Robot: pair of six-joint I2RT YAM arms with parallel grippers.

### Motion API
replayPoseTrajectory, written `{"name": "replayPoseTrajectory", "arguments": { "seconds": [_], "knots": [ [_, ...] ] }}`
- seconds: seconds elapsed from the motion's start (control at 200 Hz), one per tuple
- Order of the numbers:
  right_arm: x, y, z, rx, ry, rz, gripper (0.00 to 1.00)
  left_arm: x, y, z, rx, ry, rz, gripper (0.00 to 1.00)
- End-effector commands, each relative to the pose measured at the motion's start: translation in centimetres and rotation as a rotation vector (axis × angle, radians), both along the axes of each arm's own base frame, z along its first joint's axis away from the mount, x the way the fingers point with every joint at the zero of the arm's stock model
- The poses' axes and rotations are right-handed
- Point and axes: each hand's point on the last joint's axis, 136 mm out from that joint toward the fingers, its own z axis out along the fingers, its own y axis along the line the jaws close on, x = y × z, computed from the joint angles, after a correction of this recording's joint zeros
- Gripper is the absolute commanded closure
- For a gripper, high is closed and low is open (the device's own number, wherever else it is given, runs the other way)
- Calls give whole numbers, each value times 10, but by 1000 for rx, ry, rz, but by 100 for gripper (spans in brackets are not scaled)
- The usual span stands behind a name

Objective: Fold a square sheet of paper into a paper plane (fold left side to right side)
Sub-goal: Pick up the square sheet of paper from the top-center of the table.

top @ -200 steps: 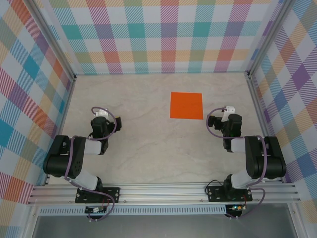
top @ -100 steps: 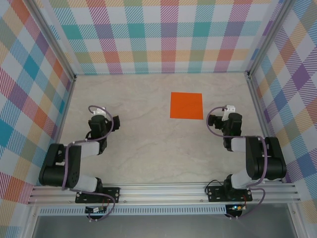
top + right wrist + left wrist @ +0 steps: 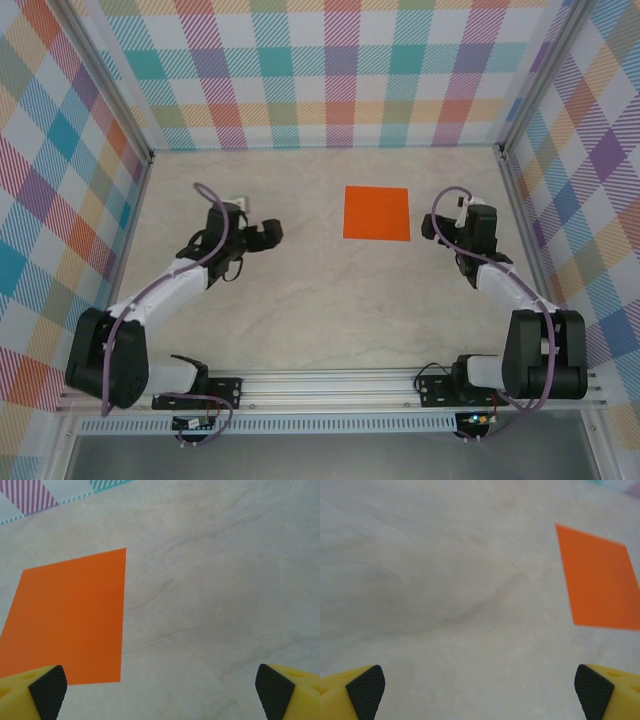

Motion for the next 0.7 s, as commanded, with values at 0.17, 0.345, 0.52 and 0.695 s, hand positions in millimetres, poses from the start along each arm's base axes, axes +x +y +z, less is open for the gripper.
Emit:
{"name": "replayPoseTrajectory", "arguments": {
  "seconds": [0.17,0.345,0.52,0.695],
  "knots": [
    [45,34,-12,167,294,10,0,19,-184,-8,-183,217,-377,0],
    [95,40,-26,147,372,-3,0,48,-229,-27,-241,276,-392,1],
    [130,54,-44,115,433,15,0,67,-249,-49,-267,320,-388,1],
    [147,69,-65,90,490,30,0,72,-256,-72,-268,368,-370,2]
  ]
}}
